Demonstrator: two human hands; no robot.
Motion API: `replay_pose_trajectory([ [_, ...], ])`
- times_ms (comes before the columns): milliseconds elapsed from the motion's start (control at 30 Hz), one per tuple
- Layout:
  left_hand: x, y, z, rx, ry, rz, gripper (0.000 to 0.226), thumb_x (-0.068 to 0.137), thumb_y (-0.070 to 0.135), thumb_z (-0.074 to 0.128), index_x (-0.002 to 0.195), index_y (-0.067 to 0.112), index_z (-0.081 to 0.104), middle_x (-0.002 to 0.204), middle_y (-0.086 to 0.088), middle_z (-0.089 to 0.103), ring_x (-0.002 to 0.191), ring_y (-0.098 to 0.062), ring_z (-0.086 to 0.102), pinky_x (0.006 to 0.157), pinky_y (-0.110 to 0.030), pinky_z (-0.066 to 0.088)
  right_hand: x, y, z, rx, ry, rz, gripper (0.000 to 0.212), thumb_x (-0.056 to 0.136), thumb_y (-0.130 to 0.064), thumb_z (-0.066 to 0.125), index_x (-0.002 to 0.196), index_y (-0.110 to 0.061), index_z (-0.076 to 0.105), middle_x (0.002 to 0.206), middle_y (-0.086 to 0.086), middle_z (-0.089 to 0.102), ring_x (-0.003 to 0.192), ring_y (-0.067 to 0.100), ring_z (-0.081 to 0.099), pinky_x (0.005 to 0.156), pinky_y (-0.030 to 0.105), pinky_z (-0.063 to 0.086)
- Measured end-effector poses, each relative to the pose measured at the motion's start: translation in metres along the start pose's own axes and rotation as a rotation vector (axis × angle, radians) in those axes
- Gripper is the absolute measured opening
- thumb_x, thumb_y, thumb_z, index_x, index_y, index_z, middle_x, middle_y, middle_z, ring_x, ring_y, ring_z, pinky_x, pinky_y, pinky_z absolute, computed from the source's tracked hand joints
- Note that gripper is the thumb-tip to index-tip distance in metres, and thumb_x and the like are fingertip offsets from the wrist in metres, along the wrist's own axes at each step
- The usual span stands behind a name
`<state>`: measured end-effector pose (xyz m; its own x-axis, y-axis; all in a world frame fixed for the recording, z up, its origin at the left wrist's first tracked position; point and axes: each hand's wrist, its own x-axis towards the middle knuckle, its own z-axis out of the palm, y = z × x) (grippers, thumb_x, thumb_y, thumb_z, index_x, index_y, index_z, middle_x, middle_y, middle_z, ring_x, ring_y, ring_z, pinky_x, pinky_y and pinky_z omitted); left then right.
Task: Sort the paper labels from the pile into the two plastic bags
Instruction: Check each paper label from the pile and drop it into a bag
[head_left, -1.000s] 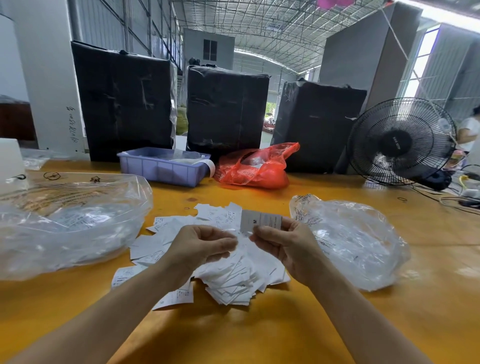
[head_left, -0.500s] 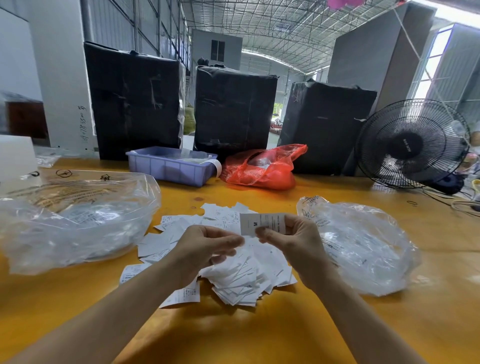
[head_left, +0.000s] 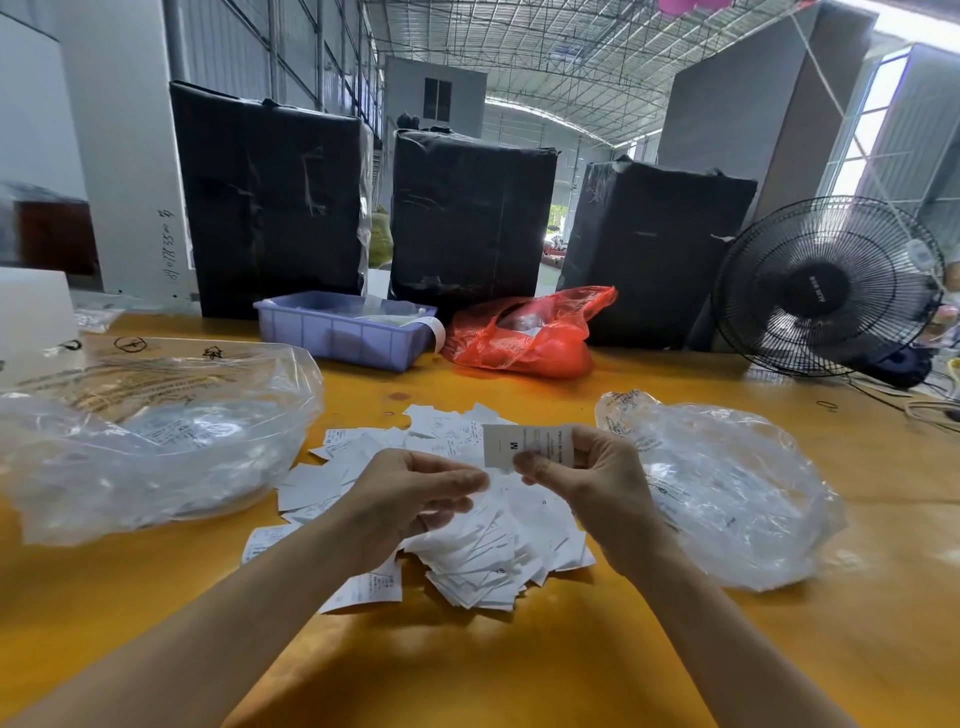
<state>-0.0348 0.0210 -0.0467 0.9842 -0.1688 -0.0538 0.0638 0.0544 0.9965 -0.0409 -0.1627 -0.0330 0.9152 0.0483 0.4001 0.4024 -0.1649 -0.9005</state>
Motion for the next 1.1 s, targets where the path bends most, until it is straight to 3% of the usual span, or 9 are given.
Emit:
replay_pose_trajectory([
  [100, 0.000, 0.000, 0.001, 0.006, -0.008, -0.005, 0.030, 0.058, 0.024, 0.079, 0.083, 0.008, 0.077, 0.085, -0.007, 0.074, 0.064, -0.009, 0.066, 0.055, -0.018, 0.048, -0.001, 0.002, 0.003, -0.037, -0.035, -0.014, 0.018, 0.076, -0.002, 0.074, 0.081, -0.018, 0.067, 0.081, 0.005, 0.071, 0.073, 0.013, 0.067, 0.066, 0.021, 0.057],
  [200, 0.001, 0.000, 0.001, 0.005, -0.003, -0.008, 0.030, 0.057, 0.023, 0.079, 0.082, 0.007, 0.076, 0.082, -0.007, 0.074, 0.063, -0.009, 0.066, 0.055, -0.018, 0.048, -0.001, 0.003, 0.003, -0.073, -0.053, -0.019, 0.020, 0.076, -0.002, 0.075, 0.079, -0.020, 0.067, 0.079, 0.002, 0.070, 0.073, 0.011, 0.067, 0.067, 0.022, 0.057],
  [300, 0.003, -0.001, -0.001, -0.010, 0.004, -0.014, 0.029, 0.056, 0.021, 0.079, 0.081, 0.006, 0.075, 0.073, -0.006, 0.070, 0.061, -0.009, 0.065, 0.055, -0.019, 0.049, 0.000, 0.003, 0.003, -0.102, -0.113, 0.012, 0.013, 0.075, 0.000, 0.075, 0.084, -0.007, 0.069, 0.078, 0.013, 0.070, 0.069, 0.016, 0.064, 0.065, 0.031, 0.054],
  [433, 0.004, -0.003, -0.001, 0.001, -0.010, -0.001, 0.018, 0.057, 0.018, 0.079, 0.072, 0.008, 0.076, 0.068, -0.007, 0.067, 0.057, -0.009, 0.060, 0.054, -0.016, 0.049, -0.001, 0.004, 0.002, -0.064, -0.251, 0.109, 0.014, 0.074, 0.007, 0.073, 0.085, 0.002, 0.066, 0.068, 0.009, 0.065, 0.062, 0.013, 0.061, 0.062, 0.022, 0.051],
  [567, 0.005, -0.004, 0.000, -0.081, 0.018, 0.038, 0.031, 0.057, 0.007, 0.077, 0.084, -0.006, 0.071, 0.071, -0.010, 0.071, 0.057, -0.011, 0.065, 0.055, -0.016, 0.052, 0.001, 0.004, 0.001, -0.065, -0.245, 0.137, 0.016, 0.074, 0.007, 0.073, 0.088, 0.007, 0.065, 0.068, 0.010, 0.064, 0.061, 0.014, 0.060, 0.060, 0.020, 0.051],
  [833, 0.005, -0.011, 0.007, -0.018, 0.021, 0.121, 0.035, 0.051, 0.009, 0.078, 0.081, -0.007, 0.070, 0.076, -0.015, 0.074, 0.067, -0.019, 0.072, 0.058, -0.017, 0.054, -0.001, 0.005, 0.002, -0.050, -0.306, 0.162, 0.015, 0.074, 0.002, 0.074, 0.087, 0.000, 0.067, 0.070, 0.009, 0.066, 0.063, 0.014, 0.063, 0.061, 0.021, 0.054],
  [1100, 0.007, -0.012, 0.010, -0.092, 0.043, 0.141, 0.027, 0.058, 0.017, 0.075, 0.075, -0.003, 0.071, 0.081, -0.017, 0.073, 0.072, -0.020, 0.072, 0.060, -0.019, 0.056, 0.002, 0.006, -0.001, -0.069, -0.240, 0.166, 0.012, 0.077, 0.000, 0.073, 0.085, -0.007, 0.067, 0.066, 0.001, 0.067, 0.056, 0.006, 0.062, 0.055, 0.013, 0.048],
])
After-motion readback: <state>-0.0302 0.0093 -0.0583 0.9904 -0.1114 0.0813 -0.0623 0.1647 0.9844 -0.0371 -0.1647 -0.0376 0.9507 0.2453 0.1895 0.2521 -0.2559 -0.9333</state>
